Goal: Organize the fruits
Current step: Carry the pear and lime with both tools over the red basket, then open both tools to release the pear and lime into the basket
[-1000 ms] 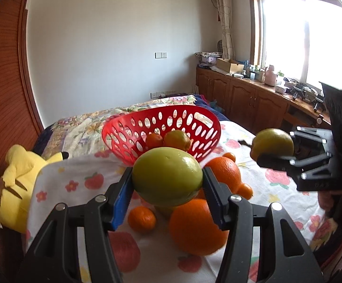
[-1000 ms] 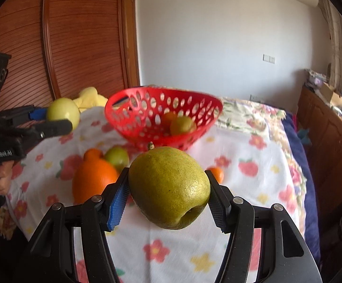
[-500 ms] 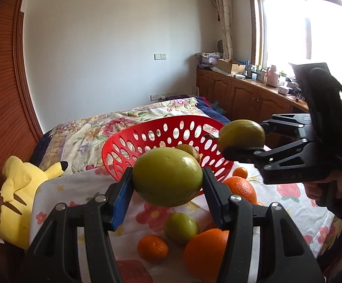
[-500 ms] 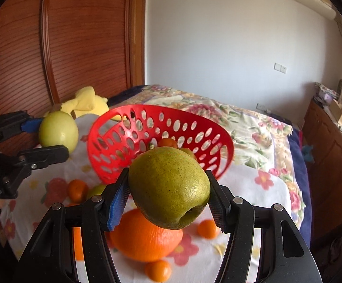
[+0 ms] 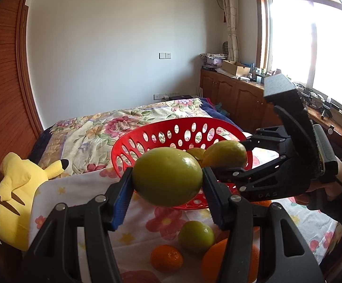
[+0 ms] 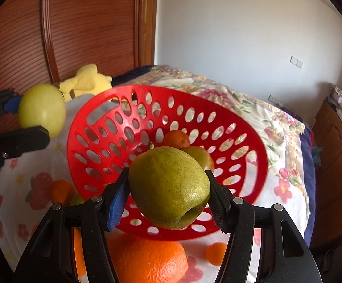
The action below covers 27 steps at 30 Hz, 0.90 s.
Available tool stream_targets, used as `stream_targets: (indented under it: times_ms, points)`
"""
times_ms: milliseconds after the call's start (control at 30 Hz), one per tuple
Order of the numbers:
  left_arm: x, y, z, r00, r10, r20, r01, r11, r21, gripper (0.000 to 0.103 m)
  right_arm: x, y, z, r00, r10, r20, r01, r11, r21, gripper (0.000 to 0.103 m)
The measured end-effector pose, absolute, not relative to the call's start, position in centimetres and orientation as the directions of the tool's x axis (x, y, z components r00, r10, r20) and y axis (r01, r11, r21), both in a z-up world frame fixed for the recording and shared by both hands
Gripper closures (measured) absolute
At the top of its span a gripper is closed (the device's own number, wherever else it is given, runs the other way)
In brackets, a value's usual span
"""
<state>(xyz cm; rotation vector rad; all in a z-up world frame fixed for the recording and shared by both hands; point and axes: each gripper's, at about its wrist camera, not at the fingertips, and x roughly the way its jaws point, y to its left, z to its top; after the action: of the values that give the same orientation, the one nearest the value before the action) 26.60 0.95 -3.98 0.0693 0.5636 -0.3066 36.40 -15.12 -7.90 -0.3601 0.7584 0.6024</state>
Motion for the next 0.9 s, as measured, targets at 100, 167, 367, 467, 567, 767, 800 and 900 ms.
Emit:
stream_targets:
  times_ms: [100,167,367,467,567,767,800,900]
  points:
    - [26.8,1.2,-4.1,0.802,-0.266,-0.535,0.304,0.952,-0.019,0.048,37.0,-14.7,-8.4,0.553,0.369,-0.747,-0.627,0.774,-0.082,0.041]
    - [27.0,1.4,-4.1,0.801,-0.266,-0.536,0.303,0.953,-0.019,0.048,37.3,-14.6,-8.5,0.542,0.366,-0.756,-0.629,0.774,-0.076,0.040]
    - [27.2,1.2,-4.2,0.799,-0.266,-0.539,0.302,0.953,-0.022,0.048,37.7,-14.3,-9.3,0.527,0.344,-0.777,-0.623,0.778,-0.079,0.040]
    - [27.2,1.0,-4.2,0.799,-0.267,-0.539,0.305,0.952,-0.020,0.048,37.7,-14.2,-9.5,0.537,0.334,-0.775,-0.617,0.782,-0.090,0.040]
    - [27.3,0.8,-4.4,0.797,-0.266,-0.542,0.305,0.952,-0.019,0.048,37.6,-14.7,-9.1,0.545,0.359,-0.757,-0.611,0.789,-0.066,0.040]
    - [28.0,0.6,-4.8,0.792,-0.266,-0.550,0.306,0.952,-0.020,0.048,37.4,-15.6,-7.3,0.577,0.389,-0.718,-0.597,0.801,-0.046,0.040]
    - [28.1,0.4,-4.9,0.790,-0.266,-0.552,0.307,0.952,-0.020,0.048,37.2,-16.0,-7.1,0.584,0.394,-0.710,-0.592,0.805,-0.041,0.040]
    - [28.5,0.2,-5.2,0.786,-0.263,-0.559,0.309,0.951,-0.013,0.047,36.6,-16.7,-6.5,0.602,0.403,-0.690,-0.579,0.815,-0.029,0.040]
